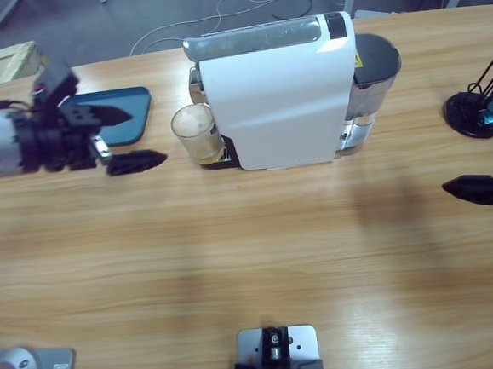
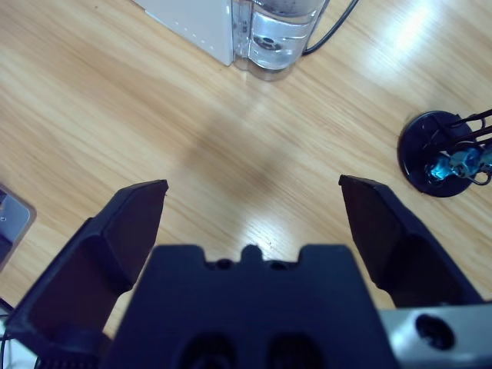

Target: Pour coffee

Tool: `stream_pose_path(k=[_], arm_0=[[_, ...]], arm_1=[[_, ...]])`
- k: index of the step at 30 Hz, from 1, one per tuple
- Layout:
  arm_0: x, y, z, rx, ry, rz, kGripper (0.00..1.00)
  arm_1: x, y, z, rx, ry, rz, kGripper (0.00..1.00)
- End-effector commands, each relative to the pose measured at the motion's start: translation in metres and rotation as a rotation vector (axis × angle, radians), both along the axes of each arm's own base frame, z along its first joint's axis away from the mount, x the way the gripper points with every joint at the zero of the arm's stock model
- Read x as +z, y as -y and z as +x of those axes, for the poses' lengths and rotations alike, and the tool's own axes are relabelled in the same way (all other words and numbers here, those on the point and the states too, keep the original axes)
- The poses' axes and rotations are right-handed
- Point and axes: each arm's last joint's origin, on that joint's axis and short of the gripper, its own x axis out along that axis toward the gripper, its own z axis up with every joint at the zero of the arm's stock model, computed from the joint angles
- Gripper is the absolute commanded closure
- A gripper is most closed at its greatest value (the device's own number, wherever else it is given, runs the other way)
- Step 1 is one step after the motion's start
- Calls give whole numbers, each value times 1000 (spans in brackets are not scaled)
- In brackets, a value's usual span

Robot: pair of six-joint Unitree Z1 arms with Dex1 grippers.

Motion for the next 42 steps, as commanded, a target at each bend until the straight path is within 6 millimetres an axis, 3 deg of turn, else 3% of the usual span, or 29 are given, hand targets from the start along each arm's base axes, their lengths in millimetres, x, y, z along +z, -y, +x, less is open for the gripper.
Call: stream_pose_path(k=[1, 16, 29, 39, 42], arm_0=[[-40, 23, 39, -78, -49, -13, 0], [-64, 43, 68, -84, -37, -43, 0], [-80, 49, 77, -81, -48, -34, 1], [-85, 52, 81, -75, -44, -17, 46], [-85, 52, 82, -77, -44, -14, 157]], arm_1=[[-10, -11, 7, 9, -55, -42, 0], [-18, -21, 15, 42, -96, -80, 0], [-20, -24, 17, 49, -108, -91, 0], [-19, -23, 17, 53, -108, -89, 0], [-20, -24, 17, 54, -109, -91, 0]])
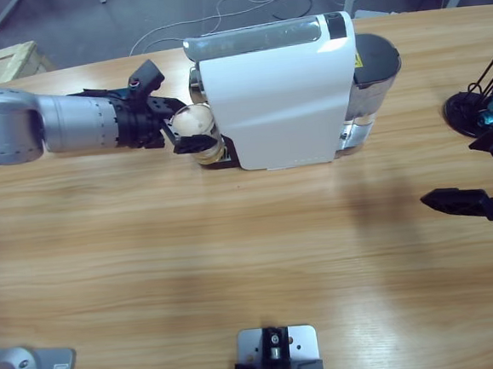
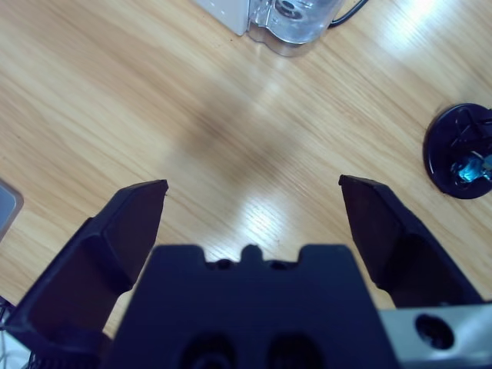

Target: Pour coffee

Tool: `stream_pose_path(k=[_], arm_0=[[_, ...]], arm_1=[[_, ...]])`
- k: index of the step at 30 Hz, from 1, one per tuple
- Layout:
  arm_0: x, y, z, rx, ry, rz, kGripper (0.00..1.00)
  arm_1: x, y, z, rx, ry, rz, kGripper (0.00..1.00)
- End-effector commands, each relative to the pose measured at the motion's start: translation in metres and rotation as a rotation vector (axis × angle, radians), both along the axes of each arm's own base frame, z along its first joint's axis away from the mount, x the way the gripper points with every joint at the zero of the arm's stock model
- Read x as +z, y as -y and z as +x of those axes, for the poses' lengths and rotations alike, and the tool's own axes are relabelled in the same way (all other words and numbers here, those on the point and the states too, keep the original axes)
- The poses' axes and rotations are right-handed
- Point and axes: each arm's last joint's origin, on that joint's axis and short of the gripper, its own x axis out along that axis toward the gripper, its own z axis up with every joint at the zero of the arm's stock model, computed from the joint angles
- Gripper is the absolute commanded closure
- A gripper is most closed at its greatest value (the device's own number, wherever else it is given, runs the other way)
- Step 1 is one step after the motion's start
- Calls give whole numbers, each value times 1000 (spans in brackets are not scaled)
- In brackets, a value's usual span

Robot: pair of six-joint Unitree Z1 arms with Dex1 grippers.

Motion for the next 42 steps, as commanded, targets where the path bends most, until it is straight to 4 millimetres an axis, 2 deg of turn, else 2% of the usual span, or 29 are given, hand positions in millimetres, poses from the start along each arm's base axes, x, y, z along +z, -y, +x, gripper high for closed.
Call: stream_pose_path(k=[1, 2, 4, 9, 10, 11, 13, 22, 28, 32, 37, 42], arm_0=[[-20, 3, 8, 1, -32, 30, 193], [-20, 3, 8, 0, -33, 30, 262], [-21, 4, 7, 10, -31, 41, 491], [-22, 6, 5, -3, -38, 35, 606], [-22, 6, 3, -9, -37, 35, 705], [-21, 6, 2, -11, -38, 34, 743], [-19, 3, -1, -16, -21, 27, 992], [3, -16, -20, -6, 101, -37, 1000], [33, -78, -27, 227, 133, -123, 1000], [33, -114, -13, 471, 121, -116, 1000], [3, -126, 21, 730, 52, -23, 1000], [-17, -141, 58, 870, 11, -8, 1000]], arm_1=[[-6, -4, 3, 19, -33, -27, 0], [-6, -4, 3, 19, -33, -27, 0], [-6, -4, 3, 19, -33, -27, 0], [-6, -5, 3, 20, -34, -26, 0], [-6, -5, 3, 20, -34, -26, 0], [-6, -5, 3, 20, -34, -26, 0], [-6, -4, 3, 20, -34, -26, 0], [-5, -4, 2, 20, -31, -25, 0], [-8, -5, 3, 23, -39, -26, 0], [-9, -6, 3, 23, -43, -28, 0], [-8, -6, 4, 24, -43, -26, 0], [-11, -8, 5, 28, -57, -30, 0]])
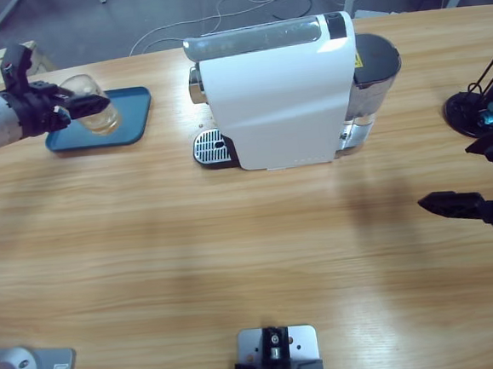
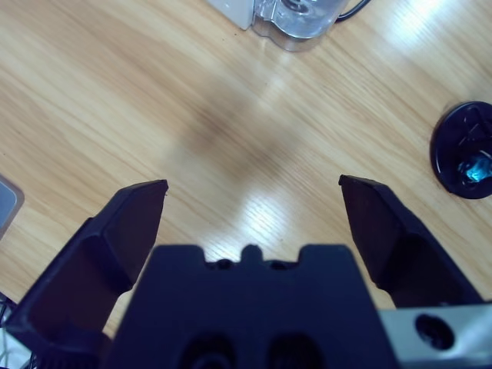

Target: Pour coffee

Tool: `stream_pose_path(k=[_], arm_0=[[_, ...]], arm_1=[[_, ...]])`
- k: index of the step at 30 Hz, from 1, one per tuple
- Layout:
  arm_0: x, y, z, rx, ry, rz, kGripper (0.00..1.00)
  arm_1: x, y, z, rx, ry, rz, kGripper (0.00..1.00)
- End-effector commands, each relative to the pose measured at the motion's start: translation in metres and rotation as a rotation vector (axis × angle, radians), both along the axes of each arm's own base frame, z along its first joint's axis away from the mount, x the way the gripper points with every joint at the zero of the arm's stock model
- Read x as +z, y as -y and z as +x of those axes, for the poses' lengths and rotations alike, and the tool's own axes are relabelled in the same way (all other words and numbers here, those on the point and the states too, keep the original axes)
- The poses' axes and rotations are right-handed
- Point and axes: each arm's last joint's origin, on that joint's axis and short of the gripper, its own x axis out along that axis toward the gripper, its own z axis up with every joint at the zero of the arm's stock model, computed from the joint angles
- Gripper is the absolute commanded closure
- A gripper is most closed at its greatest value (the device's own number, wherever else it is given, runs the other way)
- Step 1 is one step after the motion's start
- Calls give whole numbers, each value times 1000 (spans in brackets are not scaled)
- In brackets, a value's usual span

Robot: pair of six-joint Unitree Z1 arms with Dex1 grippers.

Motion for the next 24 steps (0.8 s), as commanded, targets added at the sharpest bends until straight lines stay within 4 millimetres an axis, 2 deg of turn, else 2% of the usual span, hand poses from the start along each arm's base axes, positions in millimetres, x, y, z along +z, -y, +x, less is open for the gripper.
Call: stream_pose_path(k=[1, 7, 14, 24], arm_0=[[-39, -19, 58, 214, -86, 6, 1000], [-54, -18, 74, 246, -117, 15, 1000], [-57, -15, 89, 242, -136, 15, 1000], [-63, -14, 92, 244, -258, 52, 1000]], arm_1=[[-9, -7, 4, 23, -45, -26, 0], [-14, -11, 8, 27, -66, -42, 0], [-14, -12, 8, 27, -65, -42, 0], [-13, -10, 7, 26, -57, -35, 0]])
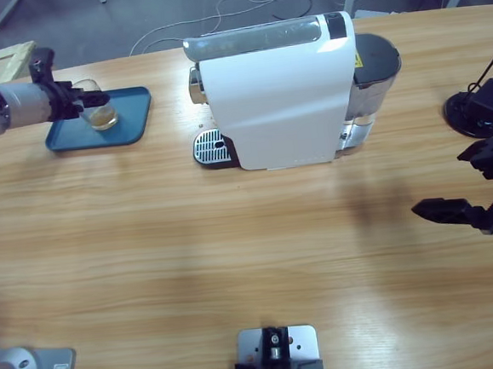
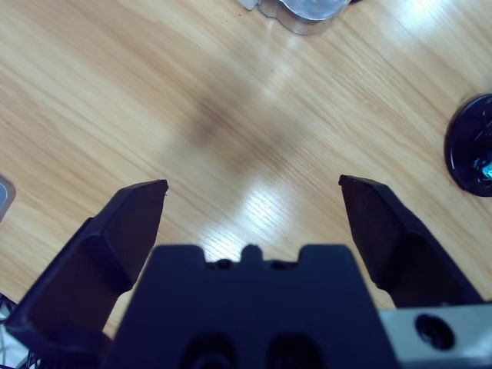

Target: Pour coffee

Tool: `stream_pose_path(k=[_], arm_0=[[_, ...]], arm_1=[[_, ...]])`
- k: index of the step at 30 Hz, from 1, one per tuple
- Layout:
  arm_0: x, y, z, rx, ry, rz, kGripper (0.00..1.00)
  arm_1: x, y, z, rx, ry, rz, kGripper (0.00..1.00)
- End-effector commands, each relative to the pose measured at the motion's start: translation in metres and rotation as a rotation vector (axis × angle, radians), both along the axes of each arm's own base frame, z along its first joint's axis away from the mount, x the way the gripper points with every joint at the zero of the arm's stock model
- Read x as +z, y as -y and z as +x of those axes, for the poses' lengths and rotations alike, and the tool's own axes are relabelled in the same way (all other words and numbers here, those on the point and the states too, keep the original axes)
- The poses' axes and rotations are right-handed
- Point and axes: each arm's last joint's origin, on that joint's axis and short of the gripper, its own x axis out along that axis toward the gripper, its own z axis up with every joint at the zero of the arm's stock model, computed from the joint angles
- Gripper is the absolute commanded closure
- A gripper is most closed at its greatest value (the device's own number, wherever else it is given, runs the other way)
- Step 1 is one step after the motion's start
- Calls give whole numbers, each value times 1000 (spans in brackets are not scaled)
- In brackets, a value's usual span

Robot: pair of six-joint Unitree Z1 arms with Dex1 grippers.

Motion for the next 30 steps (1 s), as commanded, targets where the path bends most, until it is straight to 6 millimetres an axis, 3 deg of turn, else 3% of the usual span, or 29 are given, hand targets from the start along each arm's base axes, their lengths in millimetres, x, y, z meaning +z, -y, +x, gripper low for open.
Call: stream_pose_path(k=[1, 3, 4, 5, 6, 9, 13, 16, 19, 24, 28, 30], arm_0=[[-23, -3, 6, 26, -137, 19, 1000], [-24, -3, 6, 24, -144, 18, 1000], [-25, -3, 6, 24, -150, 19, 807], [-23, -4, 3, 25, -155, 20, 141], [-20, -5, 0, 28, -151, 21, 18], [-2, -7, -11, 32, -112, 17, 8], [45, -16, -37, 46, 6, -3, 6], [88, -25, -61, 61, 106, -22, 9], [118, -25, -98, 49, 117, -38, 7], [137, -2, -173, -109, 4, -67, 8], [129, 23, -234, -431, -84, -132, 6], [128, 18, -259, -518, -95, -149, 8]], arm_1=[[-3, -3, 1, 19, -16, -5, 0], [-3, -3, 1, 19, -15, -5, 0], [-3, -3, 1, 19, -14, -4, 0], [-2, -3, 1, 18, -11, -4, 0], [-2, -2, 1, 18, -10, -3, 0], [-1, -2, 0, 17, -7, -2, 0], [1, 1, -2, 16, 5, 8, 0], [3, 4, -4, 16, 14, 18, 0], [7, 7, -6, 8, 36, 21, 0], [21, 17, -12, -13, 97, 41, 0], [25, 26, -19, -29, 127, 57, 0], [25, 27, -19, -51, 131, 57, 0]])
